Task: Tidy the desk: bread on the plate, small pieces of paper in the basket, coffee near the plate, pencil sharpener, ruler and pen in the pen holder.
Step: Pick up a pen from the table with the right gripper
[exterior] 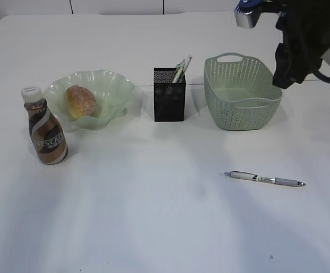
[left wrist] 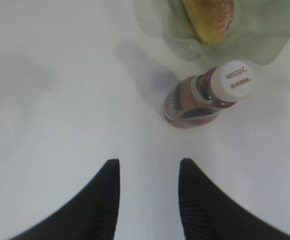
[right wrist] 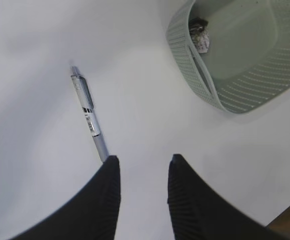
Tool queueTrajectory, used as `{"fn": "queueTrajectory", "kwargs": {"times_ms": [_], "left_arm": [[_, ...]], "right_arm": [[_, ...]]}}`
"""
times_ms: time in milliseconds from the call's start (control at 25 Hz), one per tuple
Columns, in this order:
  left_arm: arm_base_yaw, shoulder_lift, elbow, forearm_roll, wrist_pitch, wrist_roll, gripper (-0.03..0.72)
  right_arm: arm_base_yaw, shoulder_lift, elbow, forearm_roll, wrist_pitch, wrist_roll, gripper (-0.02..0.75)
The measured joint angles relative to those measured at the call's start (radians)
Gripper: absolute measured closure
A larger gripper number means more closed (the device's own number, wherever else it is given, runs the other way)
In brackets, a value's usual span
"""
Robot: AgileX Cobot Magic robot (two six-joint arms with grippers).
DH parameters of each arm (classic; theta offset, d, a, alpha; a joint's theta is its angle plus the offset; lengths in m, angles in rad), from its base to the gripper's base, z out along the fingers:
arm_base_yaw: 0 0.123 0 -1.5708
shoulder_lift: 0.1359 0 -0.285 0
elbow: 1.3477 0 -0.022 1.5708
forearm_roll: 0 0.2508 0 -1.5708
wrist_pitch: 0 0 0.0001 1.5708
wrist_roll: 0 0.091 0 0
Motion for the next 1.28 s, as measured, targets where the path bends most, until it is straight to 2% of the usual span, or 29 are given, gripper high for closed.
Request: {"fn": "queueTrajectory", "kwargs": {"times_ms": [200, 560, 640, 960, 1280], "left_arm": [[0.0, 0.0, 0.0, 0.0, -0.002, 0.002, 0.413], [0.0, 0.0, 0.0, -0.002, -0.011, 0.002, 0.413], [0.0, 0.0, 0.0, -0.002, -0.013, 0.002, 0.413], [0.0, 0.0, 0.0, -0.011, -0.013, 0.002, 0.413], [0.0, 0.0, 0.0, -0.024, -0.01, 0.002, 0.413]], "right_arm": [[-0.014, -0.041, 0.028, 0.008, 0.002, 0.0, 0.466], [-0.016, -0.065, 0.189, 0.113, 0.002, -0.136, 0.467], [-0.016, -0.065, 0.237, 0.168, 0.002, -0.198, 0.467], [-0.016, -0.065, 0.251, 0.134, 0.001, -0.254, 0.468], [-0.016, -0.026, 0.251, 0.209, -0.021, -0.29, 0.454]]}}
